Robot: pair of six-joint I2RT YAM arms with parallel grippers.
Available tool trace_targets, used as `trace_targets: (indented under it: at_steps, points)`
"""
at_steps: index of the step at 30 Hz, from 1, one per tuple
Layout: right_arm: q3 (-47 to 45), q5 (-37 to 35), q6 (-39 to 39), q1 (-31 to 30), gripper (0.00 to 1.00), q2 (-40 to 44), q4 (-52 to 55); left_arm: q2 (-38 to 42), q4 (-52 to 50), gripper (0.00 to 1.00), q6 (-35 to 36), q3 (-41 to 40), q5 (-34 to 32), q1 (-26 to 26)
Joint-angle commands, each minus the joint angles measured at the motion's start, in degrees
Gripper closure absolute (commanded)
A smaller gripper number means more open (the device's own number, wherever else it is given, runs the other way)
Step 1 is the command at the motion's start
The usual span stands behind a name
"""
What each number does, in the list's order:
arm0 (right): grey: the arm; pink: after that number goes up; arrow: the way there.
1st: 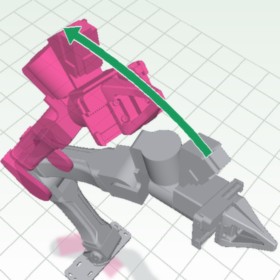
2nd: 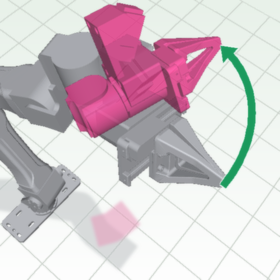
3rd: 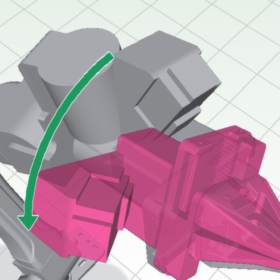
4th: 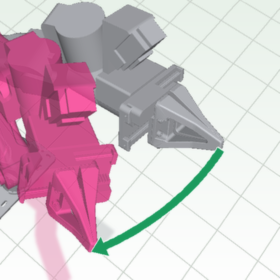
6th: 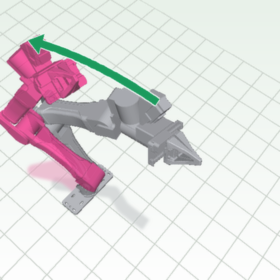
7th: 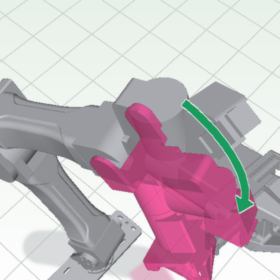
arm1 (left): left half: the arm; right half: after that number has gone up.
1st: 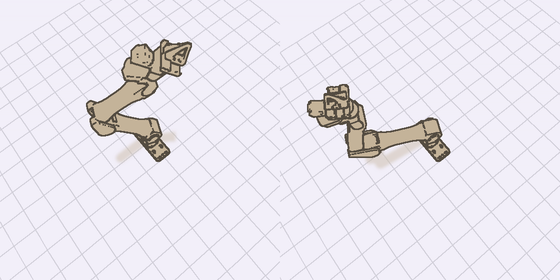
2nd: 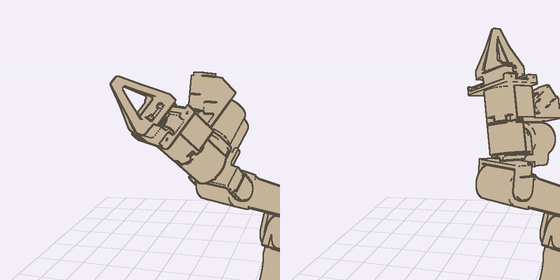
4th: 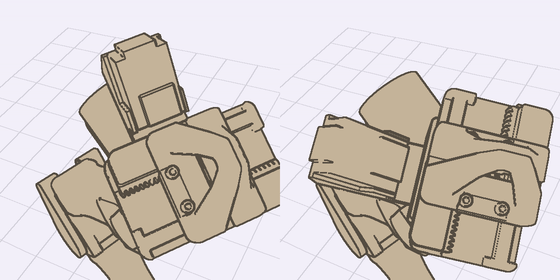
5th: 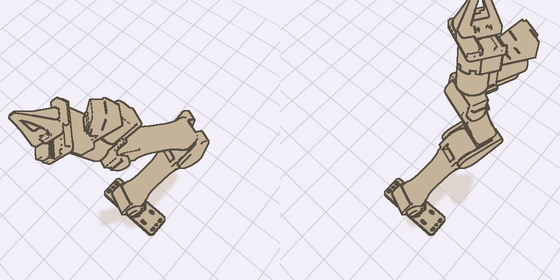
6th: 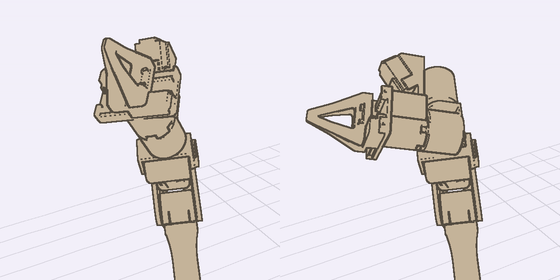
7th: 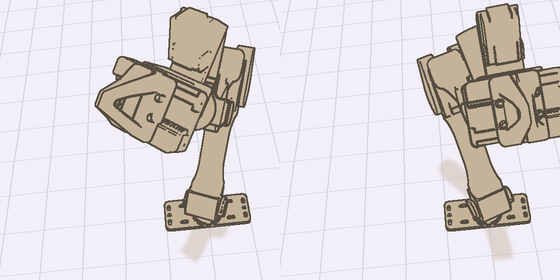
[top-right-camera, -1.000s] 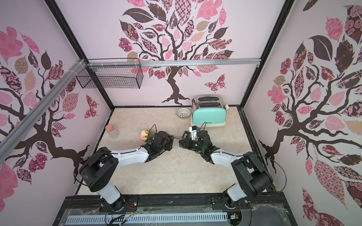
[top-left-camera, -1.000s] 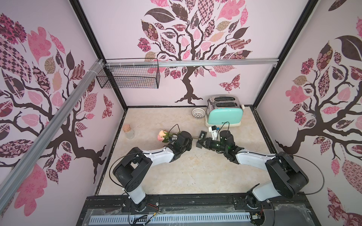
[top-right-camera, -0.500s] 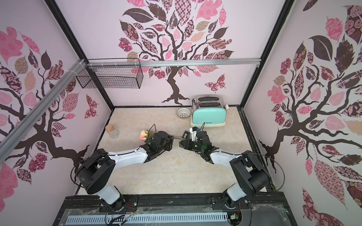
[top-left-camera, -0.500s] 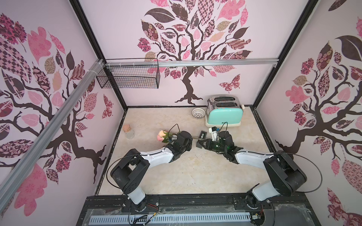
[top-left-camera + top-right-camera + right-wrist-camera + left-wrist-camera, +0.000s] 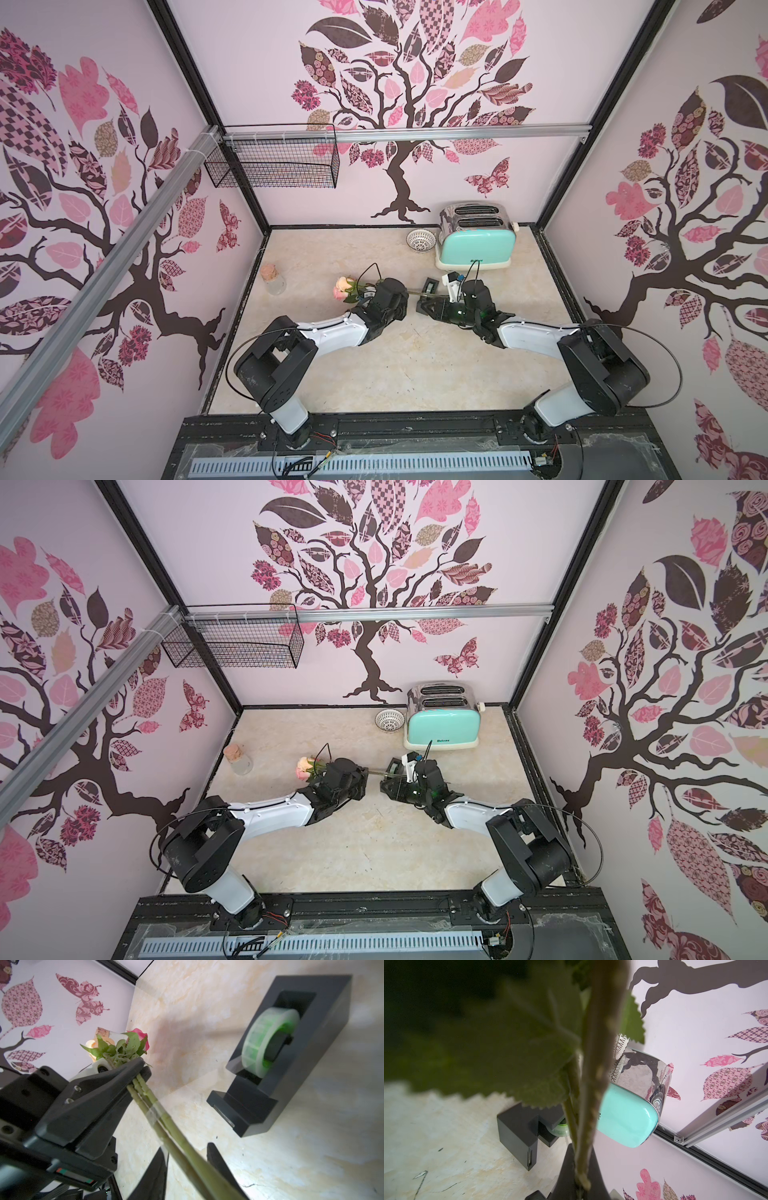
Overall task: Wrap bouquets with tape
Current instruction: Stick the tape to the bouquet.
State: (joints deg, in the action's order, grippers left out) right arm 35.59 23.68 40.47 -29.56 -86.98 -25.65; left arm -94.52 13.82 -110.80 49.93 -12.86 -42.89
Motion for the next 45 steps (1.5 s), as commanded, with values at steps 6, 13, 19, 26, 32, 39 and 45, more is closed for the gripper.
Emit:
trace_targets:
  at_steps: [6,13,19,26,32,39,45]
  points:
    - [-1.62,-1.2,-7.18,-0.32,0.59,9.78,7.25,0.51,1.64,1.0,1.09,0.29,-0.76,-0.2]
    - [-1.13,-7.69,-16.53,-0.41,0.59,17.89,11.59,0.41,1.48,1.0,1.64,0.26,-1.02,-0.19]
    - [1.23,-13.69,-25.04,-0.41,0.6,19.78,11.16,0.48,1.4,1.0,1.84,0.09,-1.03,-0.17]
    - [3.69,-13.48,-39.26,-0.41,0.61,15.12,7.56,0.61,1.46,1.0,2.17,0.25,-1.2,-0.24]
    - [9.54,-9.66,-42.88,-0.41,0.6,9.86,12.4,0.5,1.48,1.0,2.26,0.24,-1.46,-0.18]
    - [12.92,-5.05,-49.3,-0.41,0.62,5.53,17.79,0.91,1.4,1.0,2.54,0.1,-1.77,-0.18]
    - [12.69,-5.38,-53.36,-0.41,0.65,4.25,18.32,0.75,1.51,1.0,2.59,0.19,-1.56,-0.22]
